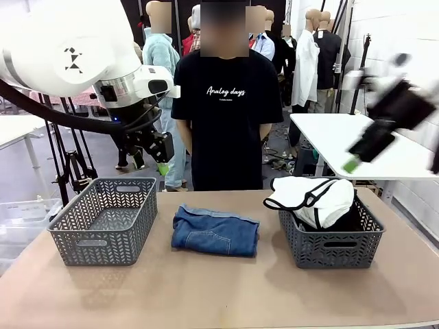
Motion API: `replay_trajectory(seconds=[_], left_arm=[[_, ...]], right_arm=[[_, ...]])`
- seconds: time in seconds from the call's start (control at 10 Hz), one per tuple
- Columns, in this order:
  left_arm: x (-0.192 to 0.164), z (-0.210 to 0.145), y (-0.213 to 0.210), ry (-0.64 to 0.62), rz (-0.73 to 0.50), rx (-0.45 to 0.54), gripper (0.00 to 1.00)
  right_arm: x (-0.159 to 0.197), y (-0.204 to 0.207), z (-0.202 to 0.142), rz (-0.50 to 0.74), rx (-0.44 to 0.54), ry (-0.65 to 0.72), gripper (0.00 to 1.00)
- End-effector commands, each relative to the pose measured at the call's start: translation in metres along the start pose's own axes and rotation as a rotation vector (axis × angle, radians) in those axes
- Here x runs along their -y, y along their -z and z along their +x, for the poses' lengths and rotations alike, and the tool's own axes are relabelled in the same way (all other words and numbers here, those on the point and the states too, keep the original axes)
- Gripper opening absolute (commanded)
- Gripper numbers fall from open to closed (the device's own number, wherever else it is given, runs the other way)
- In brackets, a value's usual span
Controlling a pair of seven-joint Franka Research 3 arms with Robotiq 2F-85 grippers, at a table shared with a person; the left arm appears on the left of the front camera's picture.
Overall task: Sort the tops and bottoms.
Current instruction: Lift clothes from the center of the table with your right hand.
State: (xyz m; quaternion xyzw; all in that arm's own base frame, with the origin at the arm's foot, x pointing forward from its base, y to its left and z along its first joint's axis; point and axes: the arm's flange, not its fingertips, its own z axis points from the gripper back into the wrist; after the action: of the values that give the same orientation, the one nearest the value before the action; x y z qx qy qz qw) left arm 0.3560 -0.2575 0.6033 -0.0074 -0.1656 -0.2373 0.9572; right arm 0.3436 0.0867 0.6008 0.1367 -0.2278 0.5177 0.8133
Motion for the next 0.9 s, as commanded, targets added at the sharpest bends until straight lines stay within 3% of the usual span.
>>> replay_trajectory(seconds=[0.0,0.4,0.6,0.7,0.8], left_arm=[[-0.002,-0.007,0.0,-0.012,-0.005,0.0,0.68],[-0.002,-0.007,0.0,-0.012,-0.005,0.0,0.68],[-0.002,-0.007,0.0,-0.012,-0.005,0.0,0.68],[-0.002,-0.007,0.0,-0.012,-0.005,0.0,0.68],[-0.002,-0.007,0.0,-0.012,-0.005,0.0,0.68]], right_arm=[[0.054,0.018,0.064,0.082,-0.085,-0.13,1.0],[0.083,0.074,0.132,0.16,-0.052,-0.214,1.0],[0.092,0.116,0.144,0.23,-0.046,-0.195,1.0],[0.084,0.126,0.14,0.271,-0.097,-0.213,1.0],[0.087,0.103,0.139,0.18,-0.055,-0.194,1.0]])
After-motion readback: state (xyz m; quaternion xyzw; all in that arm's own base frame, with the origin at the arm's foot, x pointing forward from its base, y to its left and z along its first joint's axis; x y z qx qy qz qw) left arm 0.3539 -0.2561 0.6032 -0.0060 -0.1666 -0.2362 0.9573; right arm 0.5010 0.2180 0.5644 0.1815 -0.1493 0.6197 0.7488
